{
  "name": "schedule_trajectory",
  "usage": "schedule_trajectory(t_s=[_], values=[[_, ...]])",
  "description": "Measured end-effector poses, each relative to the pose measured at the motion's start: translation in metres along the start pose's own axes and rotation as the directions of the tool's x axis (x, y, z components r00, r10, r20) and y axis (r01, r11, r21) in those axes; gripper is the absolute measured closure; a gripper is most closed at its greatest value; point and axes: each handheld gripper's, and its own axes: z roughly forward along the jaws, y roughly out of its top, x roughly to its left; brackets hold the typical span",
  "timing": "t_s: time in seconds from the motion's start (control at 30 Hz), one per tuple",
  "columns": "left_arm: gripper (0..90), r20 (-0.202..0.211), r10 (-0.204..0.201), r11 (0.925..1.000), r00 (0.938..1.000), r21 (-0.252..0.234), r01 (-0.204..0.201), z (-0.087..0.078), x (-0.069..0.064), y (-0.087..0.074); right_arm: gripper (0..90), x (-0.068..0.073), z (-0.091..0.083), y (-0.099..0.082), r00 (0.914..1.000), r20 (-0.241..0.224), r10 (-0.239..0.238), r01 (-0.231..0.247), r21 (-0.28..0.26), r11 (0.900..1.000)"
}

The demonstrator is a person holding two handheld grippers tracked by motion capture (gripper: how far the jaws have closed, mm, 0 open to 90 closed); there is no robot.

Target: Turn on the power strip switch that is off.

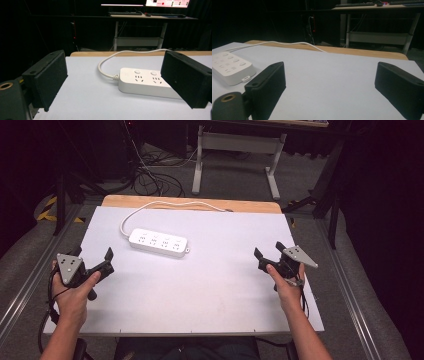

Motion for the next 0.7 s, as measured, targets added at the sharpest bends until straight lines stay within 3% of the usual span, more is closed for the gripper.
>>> schedule_trajectory(t_s=[0.1, 0.27, 0.47, 0.7], values=[[9.6, -0.015, 0.001, 1.0000, 0.9999, -0.007, -0.001, -0.0001, 0.0000, 0.0006, 10.3, 0.0009, 0.0002, 0.0002, 1.0000, -0.001, -0.001, 0.001, 0.000, 1.0000], [14.6, -0.007, -0.006, 1.0000, 1.0000, -0.004, 0.006, -0.0008, 0.0005, 0.0022, 10.1, -0.0007, -0.0005, 0.0008, 1.0000, 0.005, 0.008, -0.008, -0.007, 0.9999], [42.3, -0.011, 0.000, 1.0000, 0.9999, -0.009, 0.000, -0.0018, 0.0025, 0.0037, 10.0, -0.0012, -0.0008, 0.0006, 0.9999, 0.010, 0.009, -0.009, -0.004, 0.9999], [62.9, -0.029, 0.005, 0.9999, 0.9996, -0.015, -0.005, -0.0020, 0.0049, 0.0049, 9.6, -0.0025, -0.0027, 0.0012, 0.9996, 0.021, 0.018, -0.017, -0.008, 0.9998]])
